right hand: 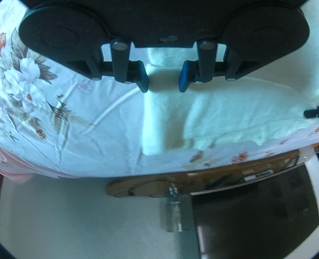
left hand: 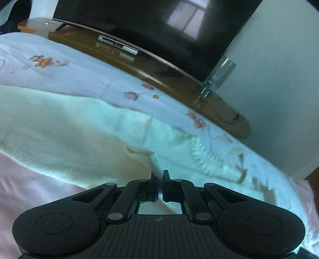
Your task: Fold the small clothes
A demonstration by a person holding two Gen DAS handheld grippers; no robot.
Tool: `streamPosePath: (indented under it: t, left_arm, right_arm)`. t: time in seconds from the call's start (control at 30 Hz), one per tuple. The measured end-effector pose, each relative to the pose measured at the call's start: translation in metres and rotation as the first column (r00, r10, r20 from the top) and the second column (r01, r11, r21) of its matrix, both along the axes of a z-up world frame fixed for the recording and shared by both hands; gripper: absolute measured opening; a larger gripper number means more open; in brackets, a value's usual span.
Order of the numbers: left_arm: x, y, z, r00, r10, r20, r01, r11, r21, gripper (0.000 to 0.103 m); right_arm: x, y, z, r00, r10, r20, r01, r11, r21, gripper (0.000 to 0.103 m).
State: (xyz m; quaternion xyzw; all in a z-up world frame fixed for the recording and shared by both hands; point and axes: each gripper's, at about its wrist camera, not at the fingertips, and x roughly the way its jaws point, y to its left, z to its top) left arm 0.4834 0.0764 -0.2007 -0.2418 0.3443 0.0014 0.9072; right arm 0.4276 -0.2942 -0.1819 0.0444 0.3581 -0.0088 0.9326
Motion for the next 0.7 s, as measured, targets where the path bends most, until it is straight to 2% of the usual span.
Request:
streamPosePath:
  t: [0.1,0.13,0.2,0.3,0.4,0.47,0.53,0.7]
  left_arm:
    - [-0.001,0.003,-0.004,1.0,0.008,-0.008,-0.008,1.0,-0.001,0.003]
    - [-0.001,0.003,-0.005,1.0,0.007,-0.01,-0.007,1.0,0.001,0.003]
    - [-0.004,0.002,-0.004,1.0,0.013,-0.001,-0.013,1.0,0.006,0.003]
    - [-0.008,0.002,0.002,0.999,0.026,0.036,-0.027,1.0,0.002,0.003]
    - [-0.009,0.005,-0.001,0.998,0.047,0.03,-0.047,0.999,0.007,0.003]
    - [-0.008,0.008,-0.01,0.999,0.052,-0.008,-0.053,0.999,-0.004,0.003]
    - [-0.011,0.007,-0.012,0.999,0.044,-0.011,-0.043,0.999,0.01,0.003]
    - [-0.017,0.011,0.005,0.996,0.085,0.005,-0.085,0.996,0.008,0.004]
  right_arm:
    - [0.002,-0.009,-0.006,0.999,-0.025,-0.027,0.026,0.999,0.032,0.033]
    - [0.003,-0.01,-0.008,0.999,-0.016,-0.037,0.018,0.999,0.045,0.031]
    - [0.003,-0.01,-0.008,0.999,0.006,-0.042,-0.003,0.997,0.082,0.018]
    - [0.002,-0.012,-0.003,1.0,0.01,-0.022,-0.008,0.994,0.11,0.012]
    - [-0.004,-0.009,0.005,1.0,0.018,0.009,-0.019,0.996,0.086,0.012]
    - [-0.002,-0.008,-0.002,1.0,0.017,-0.024,-0.015,0.998,0.055,0.013]
    - [0.0,-0.009,-0.006,0.999,0.019,-0.037,-0.017,0.999,0.041,0.017]
    - [0.002,-0.011,0.004,1.0,0.02,-0.005,-0.02,0.998,0.054,0.024]
